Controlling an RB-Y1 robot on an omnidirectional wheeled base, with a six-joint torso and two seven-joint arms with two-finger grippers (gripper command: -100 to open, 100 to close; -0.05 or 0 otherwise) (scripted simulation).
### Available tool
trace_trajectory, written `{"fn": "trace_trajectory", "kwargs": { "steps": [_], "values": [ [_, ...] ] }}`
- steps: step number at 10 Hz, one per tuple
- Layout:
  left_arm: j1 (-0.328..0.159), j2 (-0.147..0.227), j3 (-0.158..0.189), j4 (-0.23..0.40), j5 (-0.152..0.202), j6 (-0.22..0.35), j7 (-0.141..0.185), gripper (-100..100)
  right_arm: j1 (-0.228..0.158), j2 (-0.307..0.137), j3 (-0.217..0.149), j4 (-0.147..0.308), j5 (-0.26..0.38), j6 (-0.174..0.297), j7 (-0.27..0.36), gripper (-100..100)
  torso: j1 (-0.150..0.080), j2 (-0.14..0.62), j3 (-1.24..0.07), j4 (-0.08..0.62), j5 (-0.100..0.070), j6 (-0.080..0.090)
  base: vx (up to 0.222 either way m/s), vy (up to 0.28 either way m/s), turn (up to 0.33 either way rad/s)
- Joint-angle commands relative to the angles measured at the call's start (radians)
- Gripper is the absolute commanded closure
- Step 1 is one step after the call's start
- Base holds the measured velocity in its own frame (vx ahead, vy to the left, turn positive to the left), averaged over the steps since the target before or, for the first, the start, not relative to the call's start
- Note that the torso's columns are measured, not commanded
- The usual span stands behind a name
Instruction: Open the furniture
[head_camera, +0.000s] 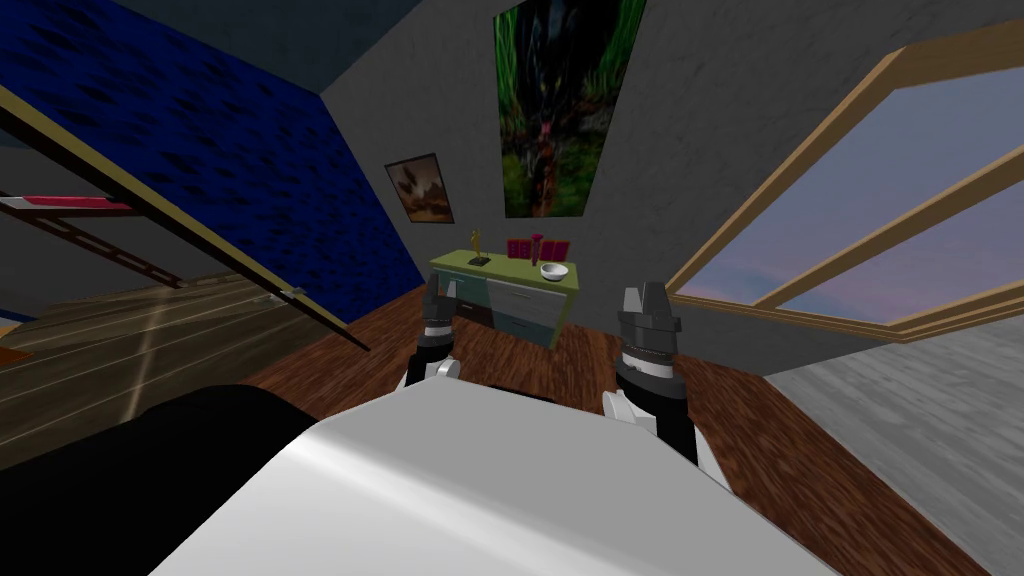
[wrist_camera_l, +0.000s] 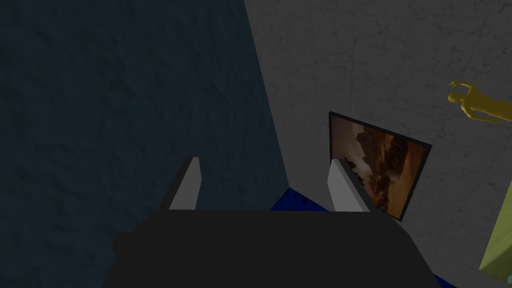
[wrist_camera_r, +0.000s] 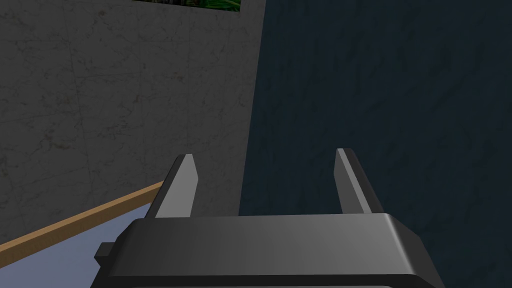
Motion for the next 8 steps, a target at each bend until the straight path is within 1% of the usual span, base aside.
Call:
{"fn": "trace_trajectory", "kwargs": {
  "steps": [1,4,5,6,7,8],
  "values": [
    [0.0,0.0,0.0,0.0,0.0,0.0,0.0,0,0.0,0.0,0.0,0.0,0.0,0.0,0.0,0,0.0,0.074,-0.147,0.074,0.0,0.0,0.0,0.0,0.0],
    [0.0,0.0,0.0,0.0,0.0,0.0,0.0,0,0.0,0.0,0.0,0.0,0.0,0.0,0.0,0,0.0,0.296,-0.59,0.295,0.0,0.0,0.0,0.0,0.0],
    [-0.007,0.031,-0.002,0.021,-0.003,0.0,0.0,-100,0.0,0.0,0.0,0.0,0.0,0.0,0.0,0,0.0,0.369,-0.738,0.369,0.0,0.0,0.034,-0.001,-0.024],
    [-0.011,0.043,-0.003,0.035,-0.005,0.0,-0.001,-100,0.0,0.0,0.0,0.0,0.0,0.0,0.0,0,0.0,0.402,-0.807,0.402,0.0,0.0,0.058,0.002,-0.031],
    [-0.022,0.063,-0.006,0.071,-0.009,0.0,-0.001,-100,0.0,0.0,0.0,0.0,0.0,0.0,0.0,0,0.0,0.41,-0.828,0.411,0.0,0.0,0.102,-0.014,-0.058],
    [-0.029,0.07,-0.008,0.092,-0.012,0.0,-0.002,-100,0.0,0.0,0.0,0.0,0.0,0.0,0.0,0,0.0,0.411,-0.833,0.414,0.0,0.0,0.118,-0.01,-0.05]
  ]
}}
